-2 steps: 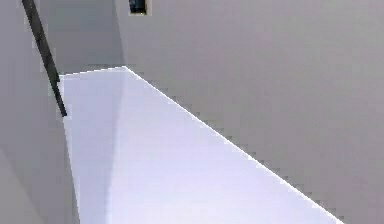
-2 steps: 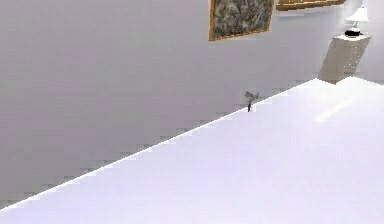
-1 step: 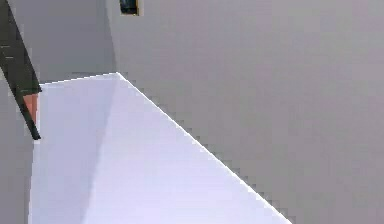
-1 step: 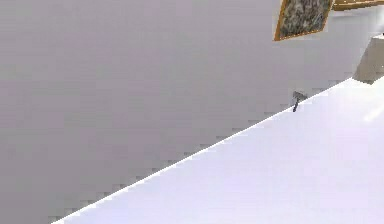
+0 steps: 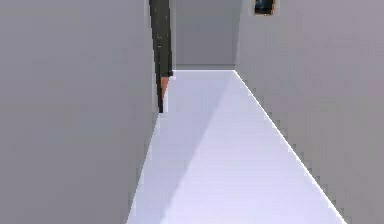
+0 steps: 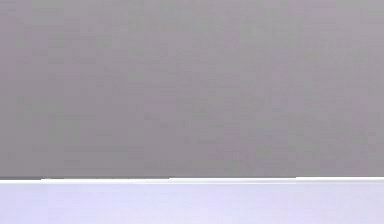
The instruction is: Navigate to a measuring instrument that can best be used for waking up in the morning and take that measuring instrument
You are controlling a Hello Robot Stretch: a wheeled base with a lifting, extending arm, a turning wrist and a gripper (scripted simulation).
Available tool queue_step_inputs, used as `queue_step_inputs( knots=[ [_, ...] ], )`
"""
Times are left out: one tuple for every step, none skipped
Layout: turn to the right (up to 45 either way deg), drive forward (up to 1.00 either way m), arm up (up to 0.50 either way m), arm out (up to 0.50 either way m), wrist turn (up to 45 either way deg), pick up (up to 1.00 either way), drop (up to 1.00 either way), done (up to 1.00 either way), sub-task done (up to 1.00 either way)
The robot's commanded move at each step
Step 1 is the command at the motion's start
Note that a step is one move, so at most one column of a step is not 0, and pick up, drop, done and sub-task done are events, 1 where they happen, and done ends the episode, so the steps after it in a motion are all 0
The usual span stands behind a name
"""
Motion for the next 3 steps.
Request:
queue_step_inputs(
  knots=[
    [0.0, 1.0, 0.0, 0.0, 0.0, 0.0, 0.0, 0.0, 0.0],
    [0.0, 1.0, 0.0, 0.0, 0.0, 0.0, 0.0, 0.0, 0.0],
    [0.0, 1.0, 0.0, 0.0, 0.0, 0.0, 0.0, 0.0, 0.0]
  ],
)
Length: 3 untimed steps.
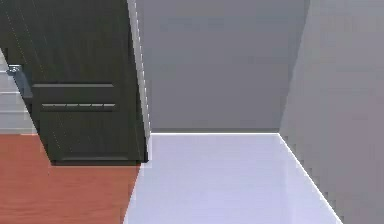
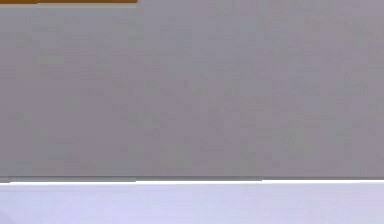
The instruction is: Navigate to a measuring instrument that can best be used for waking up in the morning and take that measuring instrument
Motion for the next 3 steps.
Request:
queue_step_inputs(
  knots=[
    [-21.0, 0.0, 0.0, 0.0, 0.0, 0.0, 0.0, 0.0, 0.0],
    [0.0, 0.1, 0.0, 0.0, 0.0, 0.0, 0.0, 0.0, 0.0],
    [-24.0, 0.0, 0.0, 0.0, 0.0, 0.0, 0.0, 0.0, 0.0]
  ],
)
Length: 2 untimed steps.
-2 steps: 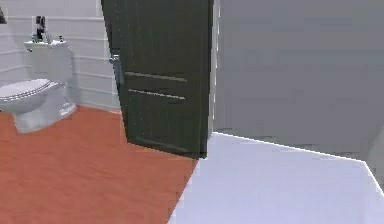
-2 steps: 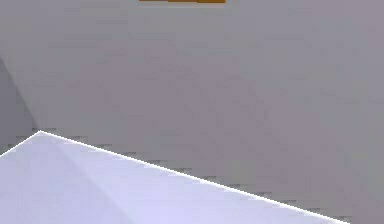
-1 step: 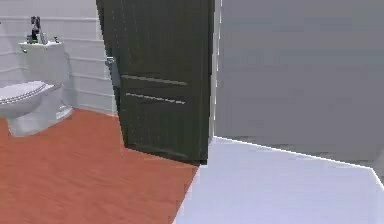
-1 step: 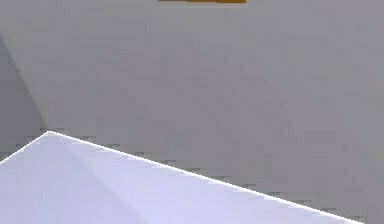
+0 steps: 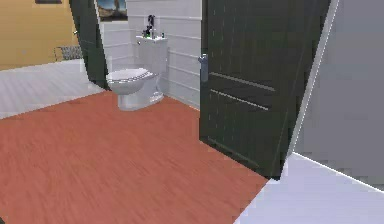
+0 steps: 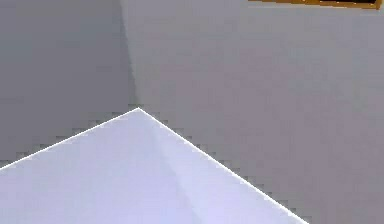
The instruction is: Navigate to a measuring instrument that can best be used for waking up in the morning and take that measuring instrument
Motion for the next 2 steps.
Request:
queue_step_inputs(
  knots=[
    [0.0, 0.35, 0.0, 0.0, 0.0, 0.0, 0.0, 0.0, 0.0],
    [-33.0, 0.0, 0.0, 0.0, 0.0, 0.0, 0.0, 0.0, 0.0]
  ],
)
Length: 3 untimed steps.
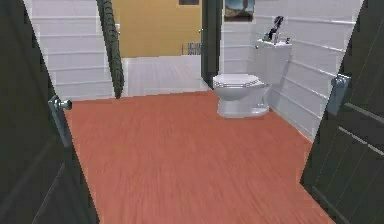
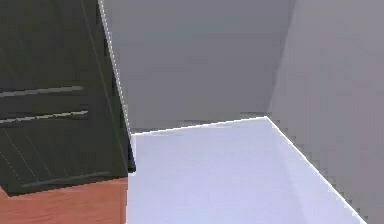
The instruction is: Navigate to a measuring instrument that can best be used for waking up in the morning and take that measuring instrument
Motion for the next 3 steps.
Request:
queue_step_inputs(
  knots=[
    [0.0, 1.0, 0.0, 0.0, 0.0, 0.0, 0.0, 0.0, 0.0],
    [-3.0, 0.0, 0.0, 0.0, 0.0, 0.0, 0.0, 0.0, 0.0],
    [-9.0, 0.0, 0.0, 0.0, 0.0, 0.0, 0.0, 0.0, 0.0]
  ],
)
